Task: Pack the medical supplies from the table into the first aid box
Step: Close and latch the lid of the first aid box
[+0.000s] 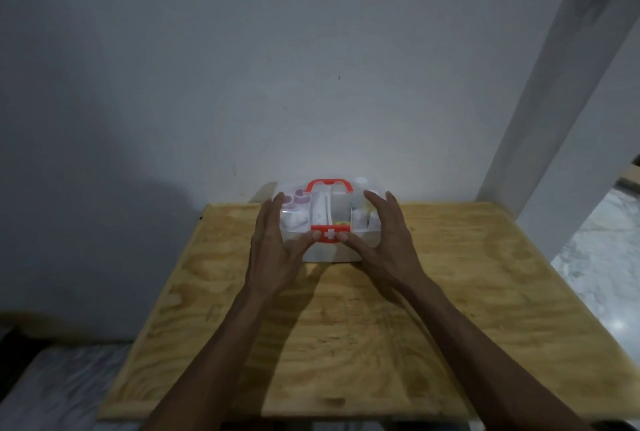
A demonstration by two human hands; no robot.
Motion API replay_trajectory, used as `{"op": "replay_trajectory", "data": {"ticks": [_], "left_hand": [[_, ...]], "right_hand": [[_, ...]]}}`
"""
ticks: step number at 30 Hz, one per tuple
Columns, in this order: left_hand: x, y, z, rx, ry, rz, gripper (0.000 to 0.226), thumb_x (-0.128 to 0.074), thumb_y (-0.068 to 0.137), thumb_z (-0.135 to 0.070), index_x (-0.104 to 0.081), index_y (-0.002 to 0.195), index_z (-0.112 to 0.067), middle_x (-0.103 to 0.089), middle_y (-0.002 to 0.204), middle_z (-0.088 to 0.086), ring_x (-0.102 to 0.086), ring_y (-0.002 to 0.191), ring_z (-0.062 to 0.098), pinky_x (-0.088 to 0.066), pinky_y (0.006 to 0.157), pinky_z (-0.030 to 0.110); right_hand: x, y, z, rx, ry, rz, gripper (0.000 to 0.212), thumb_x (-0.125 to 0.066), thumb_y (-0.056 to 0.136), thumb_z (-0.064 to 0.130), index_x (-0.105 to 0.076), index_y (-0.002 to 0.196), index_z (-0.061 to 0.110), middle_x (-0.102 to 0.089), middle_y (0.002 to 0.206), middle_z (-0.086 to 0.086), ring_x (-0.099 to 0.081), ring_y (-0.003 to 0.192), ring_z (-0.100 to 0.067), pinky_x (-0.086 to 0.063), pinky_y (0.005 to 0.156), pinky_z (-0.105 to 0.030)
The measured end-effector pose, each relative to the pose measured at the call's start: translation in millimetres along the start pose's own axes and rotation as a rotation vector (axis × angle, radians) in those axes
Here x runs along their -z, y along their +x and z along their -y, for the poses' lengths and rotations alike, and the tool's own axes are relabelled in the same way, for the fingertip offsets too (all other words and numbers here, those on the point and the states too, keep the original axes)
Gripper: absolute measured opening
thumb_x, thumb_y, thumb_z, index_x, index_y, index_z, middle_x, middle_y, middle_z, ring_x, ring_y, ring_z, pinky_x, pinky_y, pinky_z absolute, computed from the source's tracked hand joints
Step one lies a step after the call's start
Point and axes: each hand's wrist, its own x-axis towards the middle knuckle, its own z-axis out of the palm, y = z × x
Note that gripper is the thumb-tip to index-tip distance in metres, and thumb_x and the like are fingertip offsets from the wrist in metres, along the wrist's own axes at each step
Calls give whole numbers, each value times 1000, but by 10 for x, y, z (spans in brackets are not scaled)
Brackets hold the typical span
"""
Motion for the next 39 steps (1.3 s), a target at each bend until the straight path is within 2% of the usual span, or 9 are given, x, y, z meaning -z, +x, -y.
{"op": "replay_trajectory", "data": {"ticks": [7, 13, 20, 24, 28, 31, 33, 37, 39], "left_hand": [[-114, 219, 55, 2, -15, 9, 89, -72, 73, -57, -34, 145, -20, -44, 147, 5, -46, 132, 25, -47, 103, 46], [-190, 393, 152, 2, -10, 20, 90, -67, 73, -62, -30, 146, -24, -41, 149, 4, -44, 133, 25, -47, 102, 52], [-244, 514, 145, -25, 29, 35, 92, -69, 76, -58, -27, 149, -20, -41, 148, 5, -44, 132, 23, -42, 97, 32], [-242, 543, 169, -14, 47, 41, 94, -69, 74, -61, -27, 148, -20, -42, 148, 5, -45, 132, 23, -45, 102, 38], [-234, 573, 170, -9, 76, 57, 92, -68, 74, -62, -28, 147, -22, -41, 150, 4, -45, 132, 24, -46, 103, 43], [-221, 583, 162, -1, 113, 57, 94, -66, 72, -66, -30, 146, -23, -42, 149, 5, -46, 131, 25, -45, 101, 42], [-213, 586, 147, 10, 134, 53, 96, -62, 68, -73, -33, 145, -23, -45, 148, 5, -49, 129, 26, -49, 101, 47], [-192, 594, 111, 19, 202, 73, 101, -55, 62, -84, -36, 141, -24, -49, 143, 5, -52, 124, 26, -54, 93, 51], [-181, 606, 73, 32, 237, 79, 97, -61, 64, -79, -37, 140, -23, -48, 142, 6, -51, 124, 27, -54, 91, 49]], "right_hand": [[-63, 273, -95, 15, 20, 7, 89, -62, 72, 72, -24, 146, 41, -10, 162, 7, -19, 146, -20, -26, 111, -46], [-98, 450, -122, 28, 40, 4, 89, -62, 72, 71, -26, 146, 37, -13, 162, 4, -19, 146, -21, -27, 112, -47], [-123, 604, -158, 24, 44, 28, 95, -62, 68, 73, -25, 147, 35, -13, 161, 4, -20, 146, -20, -28, 112, -46], [-101, 609, -146, 33, 66, 46, 96, -63, 69, 71, -25, 147, 30, -13, 161, 1, -19, 146, -21, -28, 112, -43], [-88, 633, -143, 29, 59, 74, 98, -61, 67, 72, -24, 147, 30, -12, 161, 0, -20, 145, -23, -30, 113, -48], [-85, 652, -137, 17, 38, 94, 98, -61, 68, 75, -23, 146, 32, -14, 160, -1, -23, 144, -26, -33, 112, -53], [-68, 661, -125, 16, 16, 109, 96, -64, 70, 71, -22, 147, 32, -16, 160, -2, -25, 143, -27, -35, 110, -55], [-29, 693, -77, -16, -59, 160, 97, -66, 73, 66, -18, 150, 32, -10, 162, -3, -19, 146, -29, -29, 111, -50], [-6, 692, -57, -28, -84, 186, 96, -64, 75, 65, -15, 151, 32, -8, 162, -4, -14, 147, -30, -26, 112, -51]]}}
